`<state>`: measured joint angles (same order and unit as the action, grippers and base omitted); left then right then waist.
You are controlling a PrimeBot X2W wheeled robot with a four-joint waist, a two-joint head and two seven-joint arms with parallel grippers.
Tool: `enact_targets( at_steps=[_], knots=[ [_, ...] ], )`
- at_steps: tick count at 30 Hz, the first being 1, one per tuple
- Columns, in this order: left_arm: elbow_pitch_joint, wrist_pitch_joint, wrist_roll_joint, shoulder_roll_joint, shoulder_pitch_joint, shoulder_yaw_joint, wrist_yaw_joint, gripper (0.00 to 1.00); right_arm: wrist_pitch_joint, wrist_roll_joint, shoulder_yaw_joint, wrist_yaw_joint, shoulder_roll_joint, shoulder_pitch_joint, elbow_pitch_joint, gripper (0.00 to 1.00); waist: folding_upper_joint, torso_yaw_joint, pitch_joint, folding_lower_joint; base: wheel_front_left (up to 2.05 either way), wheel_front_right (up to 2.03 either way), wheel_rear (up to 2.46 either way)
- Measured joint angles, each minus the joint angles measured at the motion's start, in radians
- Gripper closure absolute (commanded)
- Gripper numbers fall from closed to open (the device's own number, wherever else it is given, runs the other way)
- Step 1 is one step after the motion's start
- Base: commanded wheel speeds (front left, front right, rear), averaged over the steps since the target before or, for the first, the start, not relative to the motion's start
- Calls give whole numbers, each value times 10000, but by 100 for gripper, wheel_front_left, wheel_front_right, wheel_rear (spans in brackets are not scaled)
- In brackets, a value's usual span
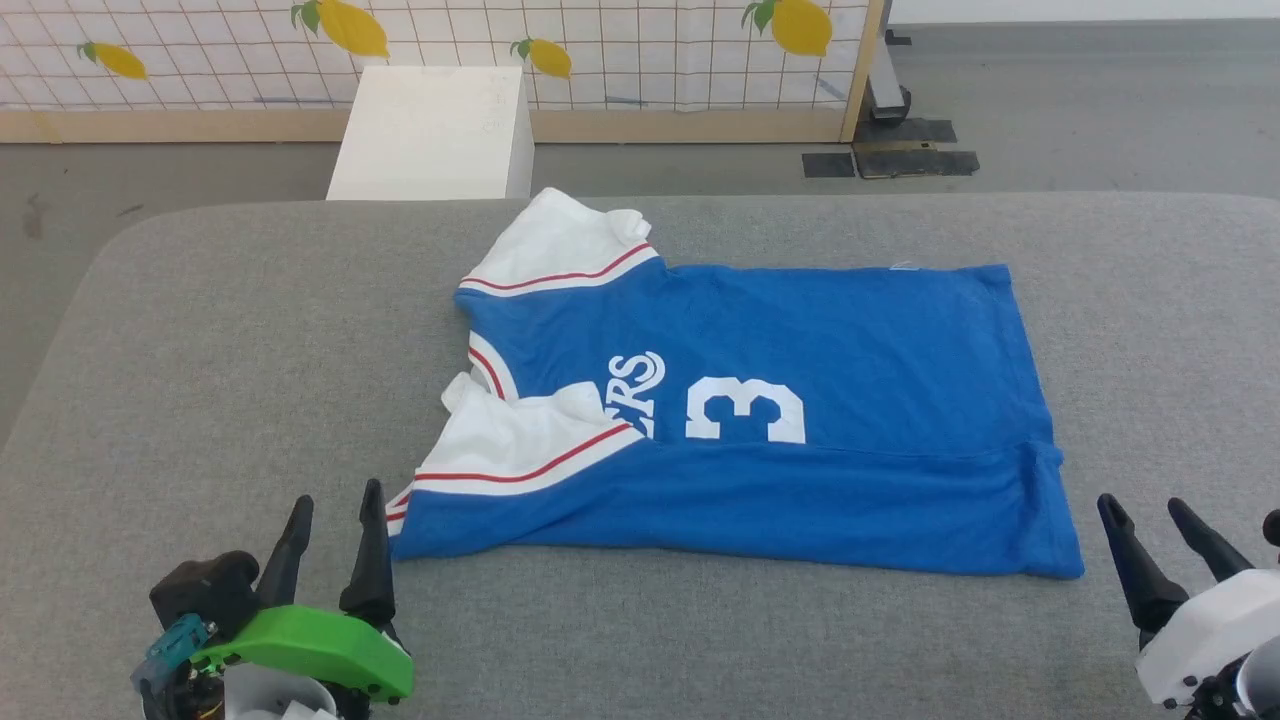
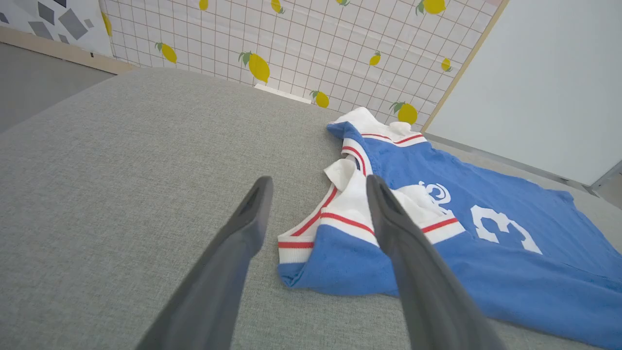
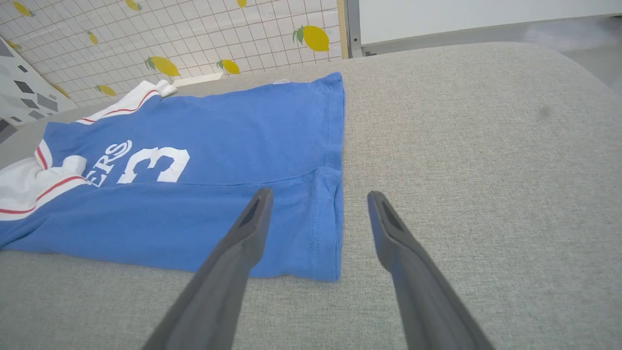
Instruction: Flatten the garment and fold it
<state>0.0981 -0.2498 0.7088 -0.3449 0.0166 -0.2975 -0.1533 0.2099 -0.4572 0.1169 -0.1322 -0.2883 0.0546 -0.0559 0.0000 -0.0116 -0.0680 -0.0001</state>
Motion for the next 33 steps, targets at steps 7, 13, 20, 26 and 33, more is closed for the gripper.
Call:
enact_targets(
  at_steps=[7, 13, 20, 26, 33],
  knots=[
    [299, 934, -148, -48, 263, -276, -173, 0, 10, -13, 29, 0, 77, 12, -67, 0, 0, 15, -121, 0, 0, 0, 0],
    [727, 4893, 15, -527, 1780, -993, -792, 0, 56, -31, 15, 0, 90, -32, -31, 0, 0, -8, -367, 0, 0, 0, 0],
    [1154, 8688, 15, -1122, 3173, -1914, -1177, 0, 236, -105, 8, 0, 52, -189, 159, 0, 0, 30, -821, 0, 0, 0, 0],
    [1540, 9572, 42, -1172, 3614, -2134, -1296, 0, 362, -121, 31, 0, 40, -300, 290, 0, 0, 131, -1293, 0, 0, 0, 0],
    [1653, 9639, 464, -1110, 3631, -1843, -1269, 100, 445, -130, -63, 0, -17, -443, 366, 0, 0, 270, -1676, 0, 0, 0, 0]
  ],
)
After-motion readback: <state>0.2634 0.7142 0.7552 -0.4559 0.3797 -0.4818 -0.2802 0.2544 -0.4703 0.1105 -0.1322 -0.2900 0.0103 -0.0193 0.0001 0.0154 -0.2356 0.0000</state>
